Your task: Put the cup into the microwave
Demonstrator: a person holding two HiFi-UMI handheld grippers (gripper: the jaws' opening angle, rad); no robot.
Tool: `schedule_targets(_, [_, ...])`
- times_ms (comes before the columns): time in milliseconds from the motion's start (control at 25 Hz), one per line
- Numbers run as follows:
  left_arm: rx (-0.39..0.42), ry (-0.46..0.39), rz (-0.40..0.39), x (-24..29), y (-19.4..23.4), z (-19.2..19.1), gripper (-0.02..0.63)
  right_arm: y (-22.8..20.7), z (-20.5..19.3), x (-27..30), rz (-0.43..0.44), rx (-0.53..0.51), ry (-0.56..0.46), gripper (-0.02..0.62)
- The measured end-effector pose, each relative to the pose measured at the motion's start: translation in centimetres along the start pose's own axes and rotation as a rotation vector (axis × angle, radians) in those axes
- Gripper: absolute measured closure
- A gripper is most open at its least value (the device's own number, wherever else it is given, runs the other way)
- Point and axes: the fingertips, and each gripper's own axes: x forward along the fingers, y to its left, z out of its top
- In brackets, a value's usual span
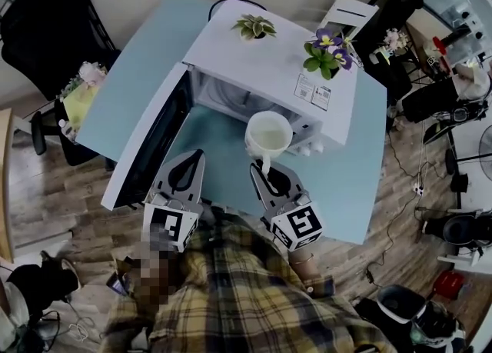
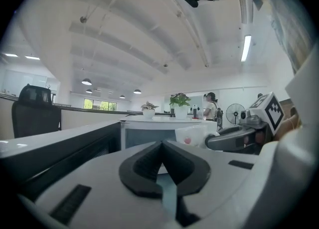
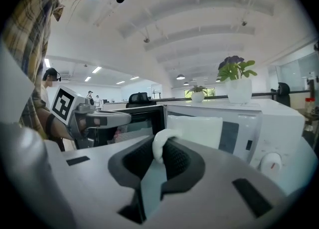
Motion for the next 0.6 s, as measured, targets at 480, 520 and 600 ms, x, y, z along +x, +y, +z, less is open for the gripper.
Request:
schedule_targets(480, [-0.013,0.012,-0.008,0.3,2.4,-0.1,0.617,0.8,0.4,2.3,0.003,0.004,0.021,0.549])
schedule_targets(520, [-0.014,0.015,-0.009,0.3,2.4,-0.2,0.617,0.8,0.3,2.4,0.004,0.006,0.023,0.549])
schedule_targets(600, [-0.012,0.017,-0.009,0.3,2.5,-0.2,0.617,0.8,0.2,2.7,0.008,0.008,0.025,0.549])
